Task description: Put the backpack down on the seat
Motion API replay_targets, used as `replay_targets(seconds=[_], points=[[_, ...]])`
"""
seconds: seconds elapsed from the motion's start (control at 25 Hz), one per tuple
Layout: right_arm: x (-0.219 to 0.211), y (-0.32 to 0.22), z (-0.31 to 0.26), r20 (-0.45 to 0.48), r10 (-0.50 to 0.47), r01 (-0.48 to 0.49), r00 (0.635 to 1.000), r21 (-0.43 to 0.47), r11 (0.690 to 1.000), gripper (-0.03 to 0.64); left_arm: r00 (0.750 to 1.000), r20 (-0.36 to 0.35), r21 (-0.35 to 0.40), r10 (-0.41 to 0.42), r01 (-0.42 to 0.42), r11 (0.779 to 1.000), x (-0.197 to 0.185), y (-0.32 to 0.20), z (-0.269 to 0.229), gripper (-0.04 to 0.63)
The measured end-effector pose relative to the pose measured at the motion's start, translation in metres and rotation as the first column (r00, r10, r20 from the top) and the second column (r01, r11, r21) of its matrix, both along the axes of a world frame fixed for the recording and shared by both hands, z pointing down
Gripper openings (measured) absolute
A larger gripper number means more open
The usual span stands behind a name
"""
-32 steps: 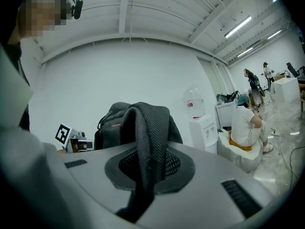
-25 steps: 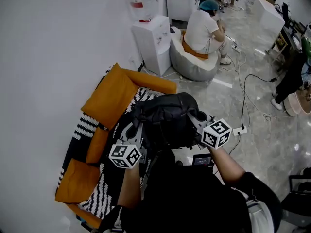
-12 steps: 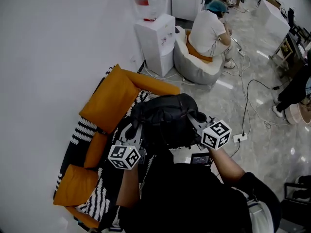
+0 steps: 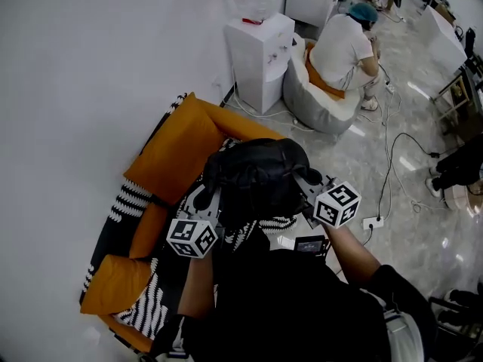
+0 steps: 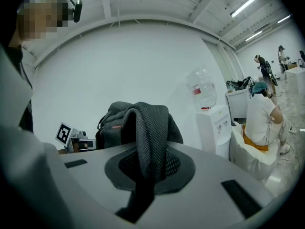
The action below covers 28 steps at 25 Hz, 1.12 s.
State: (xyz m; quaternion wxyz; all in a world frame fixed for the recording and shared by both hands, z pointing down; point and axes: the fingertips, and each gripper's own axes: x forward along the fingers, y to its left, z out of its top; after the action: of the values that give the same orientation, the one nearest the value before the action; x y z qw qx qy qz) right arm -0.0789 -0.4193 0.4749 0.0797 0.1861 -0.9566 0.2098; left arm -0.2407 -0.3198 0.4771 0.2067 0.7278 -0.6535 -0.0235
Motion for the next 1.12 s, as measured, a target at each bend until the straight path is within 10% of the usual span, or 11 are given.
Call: replay_targets(seconds=[1.12], points=[[-0.125, -0.060, 0.082, -0.070, -0.099, 0.092, 0.993, -0.102, 0.991, 0.049, 0.994, -0.049, -0.088, -0.102, 0.098, 0.991, -0.113, -0.042, 0.079, 0.041]])
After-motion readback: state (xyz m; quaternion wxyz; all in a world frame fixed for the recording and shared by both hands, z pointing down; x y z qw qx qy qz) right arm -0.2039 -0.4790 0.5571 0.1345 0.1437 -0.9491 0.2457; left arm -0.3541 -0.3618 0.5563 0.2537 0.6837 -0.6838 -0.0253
